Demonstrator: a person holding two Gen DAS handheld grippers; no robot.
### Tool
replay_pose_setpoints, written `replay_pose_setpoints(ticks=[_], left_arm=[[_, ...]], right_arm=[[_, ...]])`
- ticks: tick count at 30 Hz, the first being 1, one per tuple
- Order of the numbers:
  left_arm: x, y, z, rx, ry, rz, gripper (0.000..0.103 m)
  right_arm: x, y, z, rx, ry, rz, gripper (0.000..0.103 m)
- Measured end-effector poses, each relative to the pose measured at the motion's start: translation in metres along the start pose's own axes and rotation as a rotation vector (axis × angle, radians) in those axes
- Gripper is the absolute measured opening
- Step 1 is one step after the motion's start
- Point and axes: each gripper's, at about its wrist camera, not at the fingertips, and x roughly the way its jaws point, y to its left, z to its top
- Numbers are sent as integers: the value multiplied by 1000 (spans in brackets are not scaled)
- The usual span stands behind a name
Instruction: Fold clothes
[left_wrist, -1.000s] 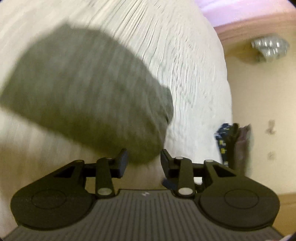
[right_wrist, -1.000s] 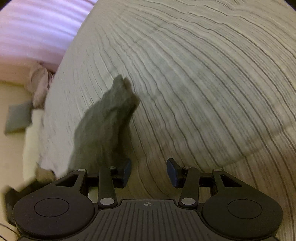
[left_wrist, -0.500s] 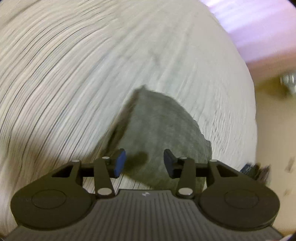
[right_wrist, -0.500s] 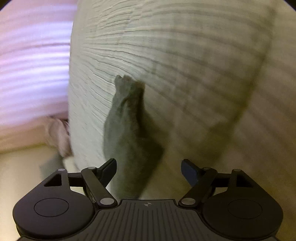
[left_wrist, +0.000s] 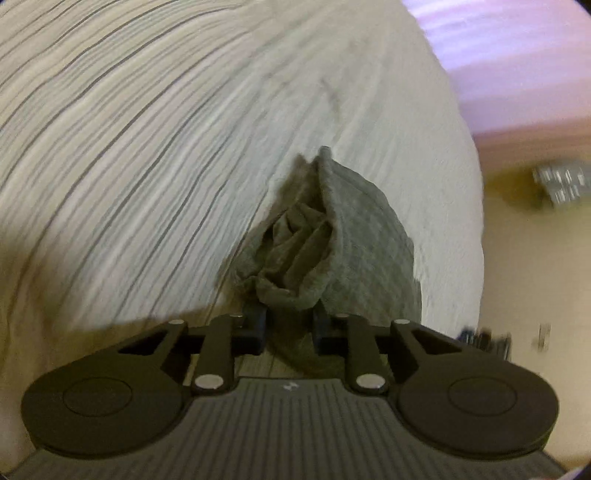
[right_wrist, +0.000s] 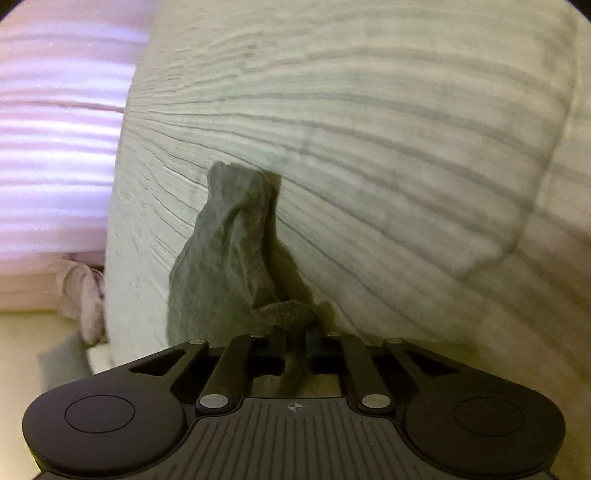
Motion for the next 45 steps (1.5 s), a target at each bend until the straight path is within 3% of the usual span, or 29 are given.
replay_pose_setpoints(ticks=[3,5,7,8,9,12,14,16,19,22,25,26,27,29,32,34,38,41,44,45], left_arm=[[4,10,3,90,31,21,19],[5,13,6,80,56,33,22],[-4,4,12,133,74,51,26],[-10,-2,15,168,77,70,28],[-18,-7,21,192,63,95,28],[-46,-17,41,247,-36,177,27],[-48,-33,54,323,-94,186,25],[-42,-57,55,423,-117,136,21],[-12,-82,40,525,-78,42,21],[33,-85,24,576,-37,50,21],[67,-80,18,650,-55,119,16],[73,-80,19,668,-60,144,7],[79,-79,24,672,-63,159,6],[80,-81,38,666,-51,167,5],[76,-98,50,692,-24,245,7],[71,-111,55,705,-13,300,15],[50,-128,51,708,-5,219,16],[74,-122,49,700,14,226,18],[65,-111,56,658,-5,230,11],[57,-107,59,639,-17,230,15]], right_arm=[[3,-1,-5,-20,9,-48,6],[4,0,-3,-22,31,-65,7],[-6,14,1,-99,36,-110,22],[-15,23,1,-160,6,-153,37],[-25,33,1,-223,-33,-197,46],[-46,60,-1,-414,-126,-299,47],[-47,77,-7,-521,-152,-256,47],[-31,98,-17,-662,-145,-200,47],[5,120,-33,-858,-113,-142,47],[48,125,-36,-960,-79,-150,47],[74,112,-23,-981,-55,-212,47],[79,106,-17,-973,-46,-227,47],[79,103,-12,-959,-44,-224,47],[73,103,-5,-933,-41,-224,47],[54,106,4,-866,-58,-243,47],[38,113,5,-865,-77,-230,47],[41,135,-1,-975,-49,-156,47],[72,137,3,-1021,-11,-202,47],[85,126,26,-912,-11,-258,47],[75,122,33,-853,-20,-226,47]])
